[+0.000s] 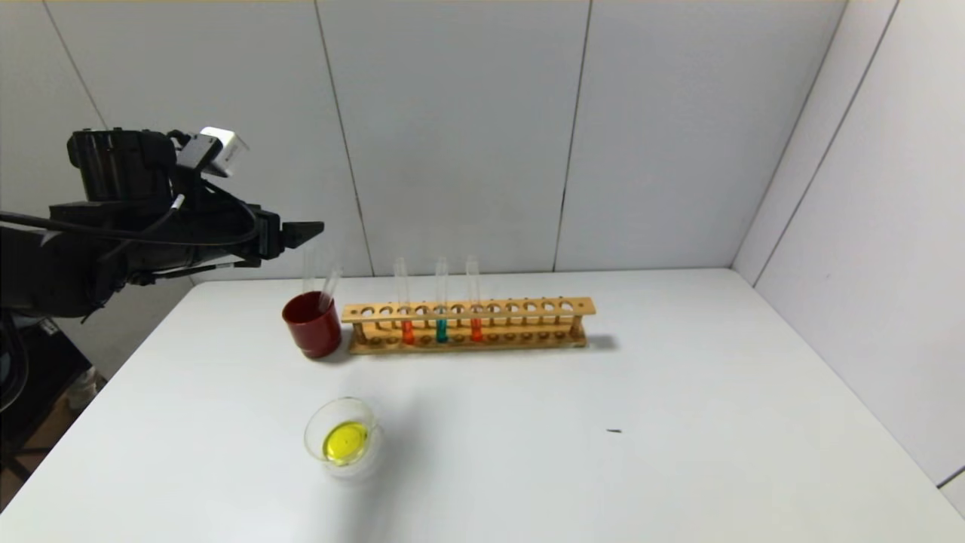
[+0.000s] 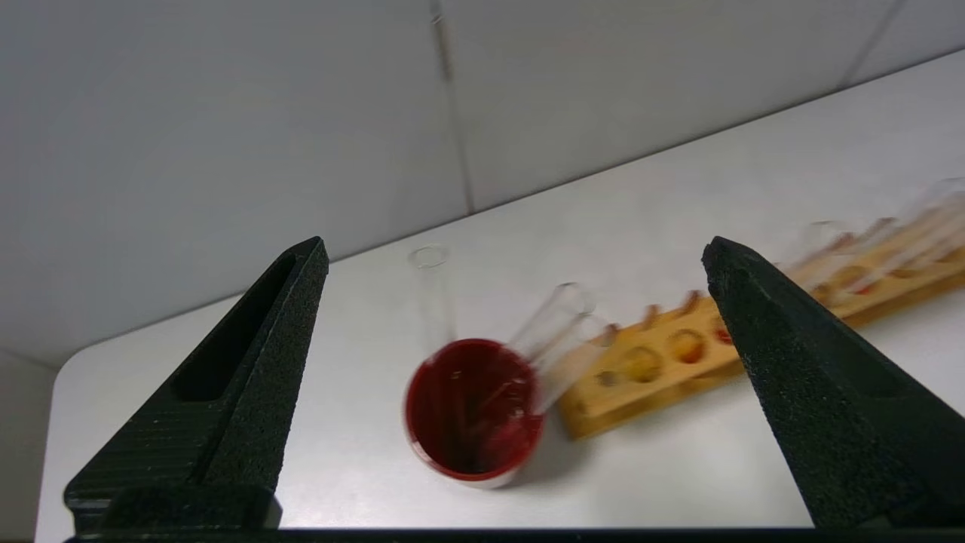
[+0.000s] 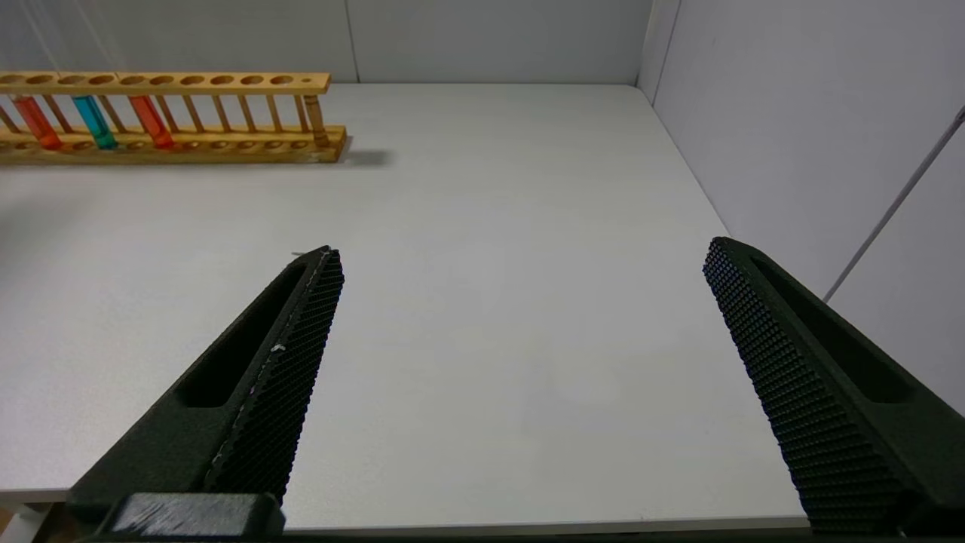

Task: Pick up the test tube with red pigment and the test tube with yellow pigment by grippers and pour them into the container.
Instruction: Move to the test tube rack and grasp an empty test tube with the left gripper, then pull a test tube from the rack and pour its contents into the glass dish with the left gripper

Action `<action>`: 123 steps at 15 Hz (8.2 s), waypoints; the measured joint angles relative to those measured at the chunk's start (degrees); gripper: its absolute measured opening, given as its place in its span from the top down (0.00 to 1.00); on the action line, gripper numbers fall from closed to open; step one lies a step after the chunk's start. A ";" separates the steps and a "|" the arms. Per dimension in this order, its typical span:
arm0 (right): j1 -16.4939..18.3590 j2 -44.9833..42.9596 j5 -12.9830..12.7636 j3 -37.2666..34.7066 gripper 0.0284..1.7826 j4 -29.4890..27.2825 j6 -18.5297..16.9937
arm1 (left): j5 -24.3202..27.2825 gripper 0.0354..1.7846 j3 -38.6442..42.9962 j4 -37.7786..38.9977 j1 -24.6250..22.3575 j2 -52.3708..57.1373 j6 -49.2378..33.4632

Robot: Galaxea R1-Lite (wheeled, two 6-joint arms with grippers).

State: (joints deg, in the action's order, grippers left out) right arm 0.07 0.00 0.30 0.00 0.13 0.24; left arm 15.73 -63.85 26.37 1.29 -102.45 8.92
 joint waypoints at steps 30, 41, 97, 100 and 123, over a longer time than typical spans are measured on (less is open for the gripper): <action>0.02 0.00 0.02 0.00 0.02 0.02 0.00 | -10.00 0.03 -3.56 13.24 15.68 -25.11 -7.85; 0.00 0.00 0.02 0.00 0.02 0.02 0.00 | -10.11 0.83 -4.58 13.15 17.09 -23.78 -8.00; 0.00 0.00 0.00 0.00 0.02 0.02 0.00 | -14.65 0.83 25.25 -1.57 9.05 0.41 101.41; 0.02 0.00 0.00 0.00 0.02 0.02 0.00 | -14.96 0.83 25.25 -1.57 9.37 0.02 102.38; 0.02 0.00 0.02 0.00 0.02 0.02 -0.02 | -19.77 0.83 23.39 0.76 9.79 -2.16 111.60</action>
State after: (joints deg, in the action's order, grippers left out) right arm 0.10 0.00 0.33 0.00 0.16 0.22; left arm -4.05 -40.46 27.12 11.08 -104.61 120.53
